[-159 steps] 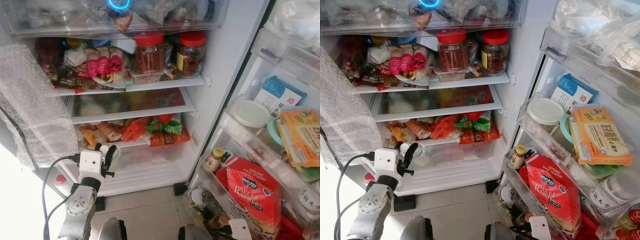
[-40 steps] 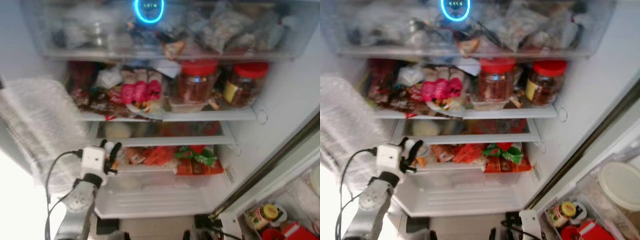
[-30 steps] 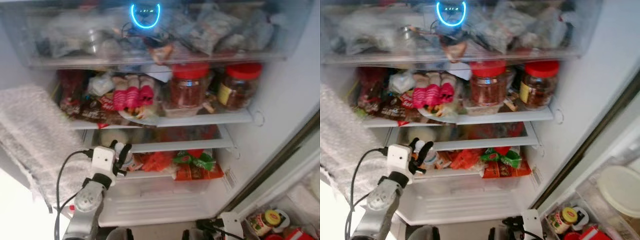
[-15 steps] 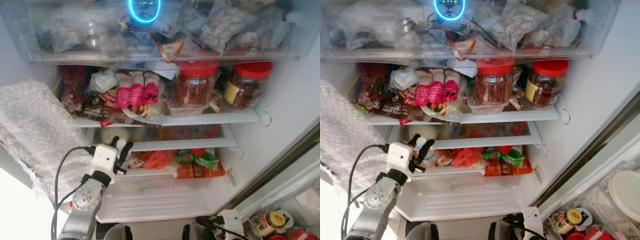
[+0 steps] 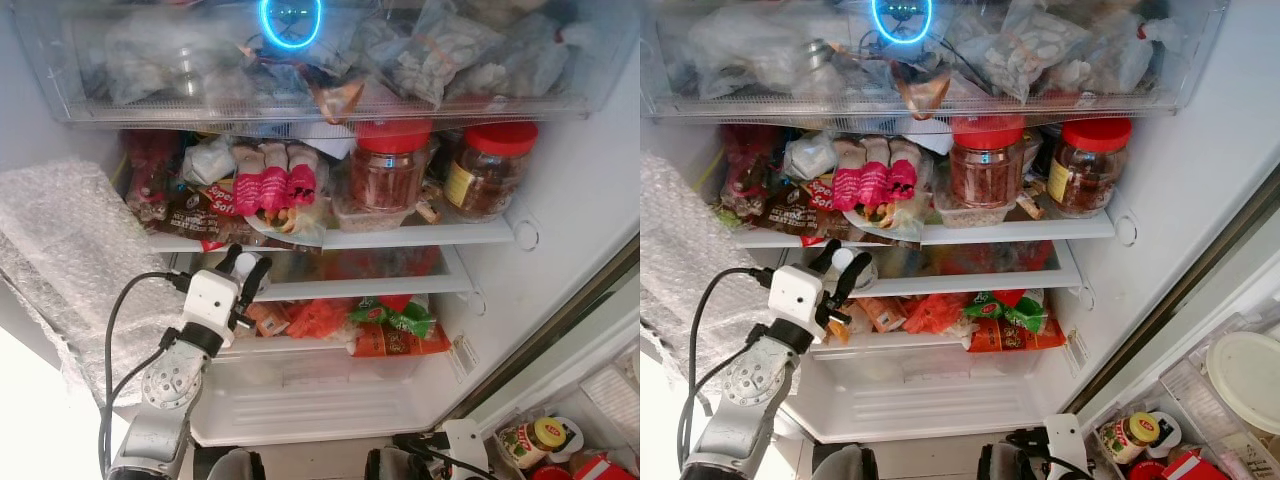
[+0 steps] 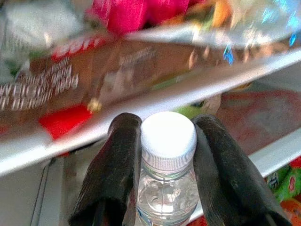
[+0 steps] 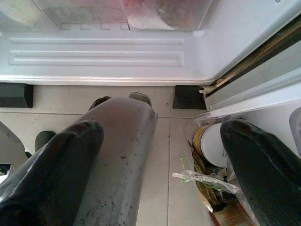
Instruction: Restocking fridge
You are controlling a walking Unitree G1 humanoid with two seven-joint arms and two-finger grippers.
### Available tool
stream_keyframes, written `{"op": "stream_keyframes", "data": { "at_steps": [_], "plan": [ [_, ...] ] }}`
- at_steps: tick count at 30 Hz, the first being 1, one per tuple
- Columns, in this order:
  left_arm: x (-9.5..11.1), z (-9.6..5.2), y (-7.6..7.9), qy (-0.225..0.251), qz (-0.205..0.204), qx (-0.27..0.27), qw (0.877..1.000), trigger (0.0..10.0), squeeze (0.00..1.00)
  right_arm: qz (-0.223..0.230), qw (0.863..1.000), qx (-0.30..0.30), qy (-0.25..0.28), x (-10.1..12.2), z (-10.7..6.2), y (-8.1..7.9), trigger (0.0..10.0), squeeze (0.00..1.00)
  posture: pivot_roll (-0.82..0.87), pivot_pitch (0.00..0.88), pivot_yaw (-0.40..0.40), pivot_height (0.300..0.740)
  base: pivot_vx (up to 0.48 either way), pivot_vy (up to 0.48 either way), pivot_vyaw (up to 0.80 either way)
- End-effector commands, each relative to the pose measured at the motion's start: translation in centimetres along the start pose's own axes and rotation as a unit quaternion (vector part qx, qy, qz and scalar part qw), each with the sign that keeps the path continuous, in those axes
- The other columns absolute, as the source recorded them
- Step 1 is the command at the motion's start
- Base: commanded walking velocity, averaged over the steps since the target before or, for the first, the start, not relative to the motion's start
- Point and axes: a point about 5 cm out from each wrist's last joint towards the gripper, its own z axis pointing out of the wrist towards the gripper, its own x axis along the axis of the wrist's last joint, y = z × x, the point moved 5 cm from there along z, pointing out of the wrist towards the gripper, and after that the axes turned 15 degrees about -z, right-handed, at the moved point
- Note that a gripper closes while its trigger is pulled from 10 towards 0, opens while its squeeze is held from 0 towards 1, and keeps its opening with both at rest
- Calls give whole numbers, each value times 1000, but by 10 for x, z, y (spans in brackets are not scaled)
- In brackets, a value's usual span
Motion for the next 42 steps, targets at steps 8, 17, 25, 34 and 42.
{"op": "stream_keyframes", "data": {
  "at_steps": [8,17,25,34,42],
  "plan": [
    [-19,-12,-27,-9,5,66,998,10000,0,11,1000,1,-23,-16,-3,-2,10000,0,-92,74,-29,648,0,0,0],
    [-12,-13,-49,37,-4,144,989,10000,0,13,1000,-2,-20,-15,-3,-1,10000,0,-97,76,-36,648,0,0,0],
    [-16,-20,-72,53,-83,214,972,10000,0,13,1000,-4,-17,-15,-4,-1,10000,0,-99,80,-40,648,0,0,0],
    [-32,-18,-60,19,-80,147,986,10000,0,13,1000,-6,-14,-14,-4,0,10000,0,-97,81,-46,648,0,0,0],
    [-69,-34,-44,-83,-35,69,994,10000,0,11,1000,-5,-15,-14,-4,0,10000,0,-98,83,-41,648,0,0,0]
  ]
}}
